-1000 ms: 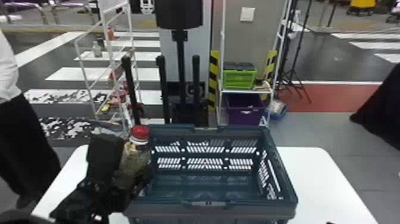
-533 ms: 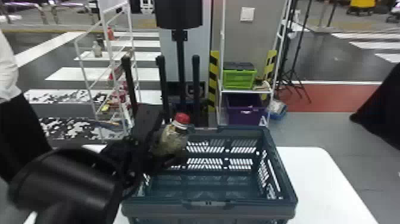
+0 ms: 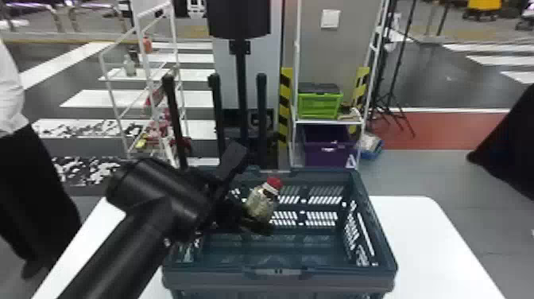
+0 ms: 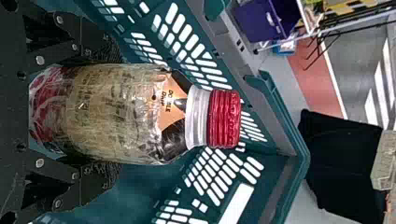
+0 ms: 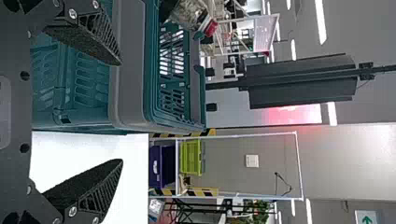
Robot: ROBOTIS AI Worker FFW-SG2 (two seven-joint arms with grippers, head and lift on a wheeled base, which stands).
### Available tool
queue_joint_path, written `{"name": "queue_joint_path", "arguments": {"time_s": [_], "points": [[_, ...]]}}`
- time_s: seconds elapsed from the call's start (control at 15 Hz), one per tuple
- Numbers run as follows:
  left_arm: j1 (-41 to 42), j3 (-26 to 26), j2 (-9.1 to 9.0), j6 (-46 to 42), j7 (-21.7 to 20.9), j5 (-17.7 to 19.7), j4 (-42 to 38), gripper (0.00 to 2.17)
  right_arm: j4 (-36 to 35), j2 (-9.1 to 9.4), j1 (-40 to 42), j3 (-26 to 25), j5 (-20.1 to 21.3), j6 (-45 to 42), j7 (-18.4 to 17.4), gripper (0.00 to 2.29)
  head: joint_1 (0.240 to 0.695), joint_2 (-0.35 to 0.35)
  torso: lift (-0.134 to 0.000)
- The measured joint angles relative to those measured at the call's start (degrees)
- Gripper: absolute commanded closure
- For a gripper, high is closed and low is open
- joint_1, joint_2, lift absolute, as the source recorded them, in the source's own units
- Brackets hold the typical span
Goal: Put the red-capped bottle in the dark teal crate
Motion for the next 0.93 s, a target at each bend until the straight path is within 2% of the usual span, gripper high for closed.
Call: {"name": "queue_joint_path", "arguments": {"time_s": [0.27,0.6,0.87,0.93], "points": [[-5.9,-4.0,-4.14,-9.4,-5.2,-3.9,16.5,2.09,0.0,0.42,0.1,0.0,0.3,-0.2,0.0,0.15,0.499,0.0,0.0],[-10.4,-8.6,-8.38,-18.6,-6.9,-9.6,30.4,2.08,-0.1,0.58,0.3,0.0,0.5,-0.5,0.0,0.15,0.499,0.0,0.0],[-11.1,-9.5,-9.05,-21.5,-7.5,-14.6,34.7,2.07,-0.1,0.67,0.4,0.0,0.6,-0.7,0.0,0.15,0.499,0.0,0.0],[-11.1,-9.6,-9.07,-21.5,-7.4,-15.2,34.8,1.8,-0.1,0.67,0.3,0.0,0.6,-0.7,0.0,0.15,0.499,0.0,0.0]]}}
